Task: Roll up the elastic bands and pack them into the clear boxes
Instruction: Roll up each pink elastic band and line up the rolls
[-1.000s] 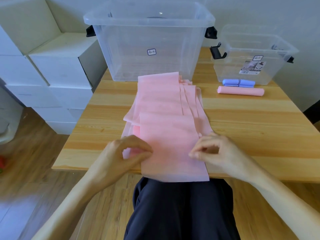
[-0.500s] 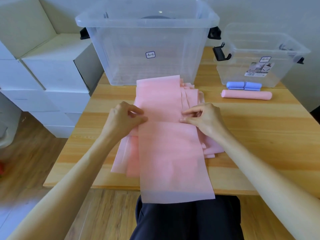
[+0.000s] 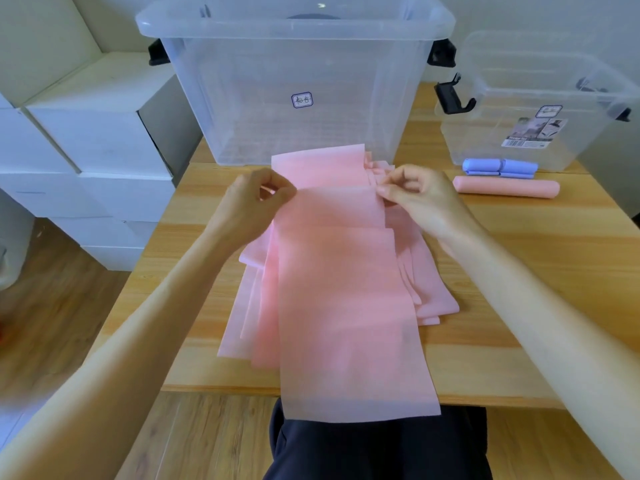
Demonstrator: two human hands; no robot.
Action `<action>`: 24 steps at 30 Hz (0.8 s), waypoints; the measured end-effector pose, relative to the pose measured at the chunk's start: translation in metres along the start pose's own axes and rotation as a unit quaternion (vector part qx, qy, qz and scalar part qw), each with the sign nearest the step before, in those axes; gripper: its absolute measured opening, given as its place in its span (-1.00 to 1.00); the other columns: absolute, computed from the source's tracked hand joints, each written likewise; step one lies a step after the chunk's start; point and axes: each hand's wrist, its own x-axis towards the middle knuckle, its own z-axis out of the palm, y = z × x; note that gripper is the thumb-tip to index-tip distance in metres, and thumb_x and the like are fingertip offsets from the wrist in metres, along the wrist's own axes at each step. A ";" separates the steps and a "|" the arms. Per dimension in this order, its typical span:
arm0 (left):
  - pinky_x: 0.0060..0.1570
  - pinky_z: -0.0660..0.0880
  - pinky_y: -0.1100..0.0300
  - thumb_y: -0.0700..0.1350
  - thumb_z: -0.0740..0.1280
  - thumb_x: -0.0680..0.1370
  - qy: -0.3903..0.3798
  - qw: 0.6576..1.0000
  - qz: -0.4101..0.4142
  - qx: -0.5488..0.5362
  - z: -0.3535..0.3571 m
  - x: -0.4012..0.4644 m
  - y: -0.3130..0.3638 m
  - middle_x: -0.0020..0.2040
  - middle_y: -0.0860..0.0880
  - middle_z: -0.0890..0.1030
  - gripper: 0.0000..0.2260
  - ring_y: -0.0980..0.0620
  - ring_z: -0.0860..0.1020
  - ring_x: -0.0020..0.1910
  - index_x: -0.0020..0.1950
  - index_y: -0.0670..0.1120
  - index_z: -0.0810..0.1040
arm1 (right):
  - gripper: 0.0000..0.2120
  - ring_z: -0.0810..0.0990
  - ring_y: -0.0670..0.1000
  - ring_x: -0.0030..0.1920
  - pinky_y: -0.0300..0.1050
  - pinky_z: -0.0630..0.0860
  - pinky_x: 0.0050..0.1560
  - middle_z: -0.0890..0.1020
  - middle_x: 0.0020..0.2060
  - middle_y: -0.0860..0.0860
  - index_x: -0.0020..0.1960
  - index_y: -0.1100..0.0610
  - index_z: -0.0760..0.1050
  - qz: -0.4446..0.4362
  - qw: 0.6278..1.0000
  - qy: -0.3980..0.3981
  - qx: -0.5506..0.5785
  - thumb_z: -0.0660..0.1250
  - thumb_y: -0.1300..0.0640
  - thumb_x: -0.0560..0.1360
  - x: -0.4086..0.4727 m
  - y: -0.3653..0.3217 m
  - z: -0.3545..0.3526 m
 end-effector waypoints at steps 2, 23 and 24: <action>-0.17 0.40 0.32 -0.11 0.34 0.60 0.013 1.000 0.008 -0.018 -0.001 0.013 0.007 -0.09 0.09 0.62 -0.91 0.18 0.49 -0.25 -0.10 0.03 0.56 | -0.85 0.66 -0.12 -0.10 -0.18 0.54 0.11 0.71 -0.11 -0.08 -0.20 0.01 0.57 0.007 1.000 0.011 0.005 0.40 0.17 0.53 0.015 -0.005 -0.001; 0.10 0.37 0.44 -0.08 0.55 0.43 0.024 0.982 0.148 0.111 0.017 0.051 -0.023 0.24 0.03 0.56 -0.65 0.25 0.47 0.00 0.20 -0.06 0.66 | -0.80 0.58 -0.28 -0.09 -0.48 0.44 0.02 0.59 -0.07 -0.07 -0.01 0.17 0.65 -0.104 0.992 0.051 -0.045 0.37 0.40 0.46 0.053 0.022 0.021; 0.05 0.31 0.53 -0.07 0.57 0.41 0.018 0.980 0.159 0.118 0.019 0.051 -0.025 0.26 0.02 0.54 -0.61 0.31 0.41 -0.04 0.21 -0.08 0.65 | -0.80 0.56 -0.32 -0.09 -0.51 0.41 0.03 0.57 -0.06 -0.05 0.00 0.20 0.66 -0.119 0.990 0.043 -0.064 0.39 0.40 0.44 0.051 0.026 0.021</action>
